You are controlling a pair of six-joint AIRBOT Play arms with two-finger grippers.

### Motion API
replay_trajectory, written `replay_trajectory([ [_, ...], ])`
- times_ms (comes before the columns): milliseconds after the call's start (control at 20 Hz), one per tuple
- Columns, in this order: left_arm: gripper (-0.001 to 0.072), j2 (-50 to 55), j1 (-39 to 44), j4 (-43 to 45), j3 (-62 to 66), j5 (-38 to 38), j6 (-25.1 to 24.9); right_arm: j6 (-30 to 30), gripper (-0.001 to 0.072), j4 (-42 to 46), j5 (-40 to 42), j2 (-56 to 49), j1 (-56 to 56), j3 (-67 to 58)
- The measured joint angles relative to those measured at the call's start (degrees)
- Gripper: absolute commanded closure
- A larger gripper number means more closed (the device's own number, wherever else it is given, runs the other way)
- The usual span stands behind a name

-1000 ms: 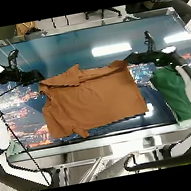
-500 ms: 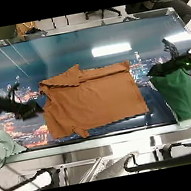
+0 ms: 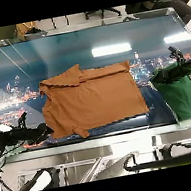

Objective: Fold the shirts.

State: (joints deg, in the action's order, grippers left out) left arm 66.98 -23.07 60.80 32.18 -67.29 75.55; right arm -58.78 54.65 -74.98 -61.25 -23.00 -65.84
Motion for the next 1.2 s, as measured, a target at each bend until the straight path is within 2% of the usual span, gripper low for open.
replay_trajectory([
  [50,0.0231,1.44,-0.35,-3.34,-0.44,0.74,-1.81,-0.15,0.0407,0.04,-0.11,0.04,-0.04,0.09],
  [100,0.0309,3.26,-0.57,-7.72,-0.79,1.68,-4.28,-0.15,0.0399,0.04,-0.39,0.04,-0.07,0.13],
  [150,0.0556,4.96,-0.74,-11.08,-0.87,2.84,-6.56,-0.15,0.0310,0.26,-0.76,0.09,-0.07,0.24],
  [200,0.0687,6.99,-0.87,-13.44,-0.52,4.28,-9.03,-0.22,0.0281,0.48,-1.11,0.09,-0.07,0.46],
  [300,0.0694,10.01,-1.03,-17.29,1.64,4.50,-12.55,-1.62,0.0280,2.12,-1.90,0.09,-0.07,1.40],
  [400,0.0694,11.93,-1.11,-19.47,4.79,1.40,-14.82,-2.99,0.0281,3.69,-2.45,0.09,-0.09,3.17],
  [700,0.0695,13.66,-1.18,-22.12,13.49,-8.35,-15.85,-4.68,0.0281,5.33,-2.47,-2.45,0.31,11.10],
  [900,0.0694,13.84,-1.18,-22.56,16.09,-12.48,-15.69,-3.30,0.0301,2.19,-2.21,-6.58,3.63,14.64],
  [950,0.0695,13.84,-1.18,-22.67,16.37,-13.16,-15.65,-2.67,0.0459,0.90,-2.32,-7.61,4.90,15.02],
  [1000,0.0695,13.75,-1.18,-22.88,16.59,-13.60,-15.63,-1.51,0.0579,0.11,-1.66,-8.57,6.21,15.37],
  [1100,0.0695,12.50,-1.18,-23.10,16.85,-14.32,-15.61,1.66,0.0692,-2.80,-0.42,-9.51,8.48,15.47],
  [1200,0.0695,9.57,-1.18,-24.39,17.31,-14.86,-15.34,3.91,0.0693,-6.29,-0.02,-8.74,9.66,13.60],
])
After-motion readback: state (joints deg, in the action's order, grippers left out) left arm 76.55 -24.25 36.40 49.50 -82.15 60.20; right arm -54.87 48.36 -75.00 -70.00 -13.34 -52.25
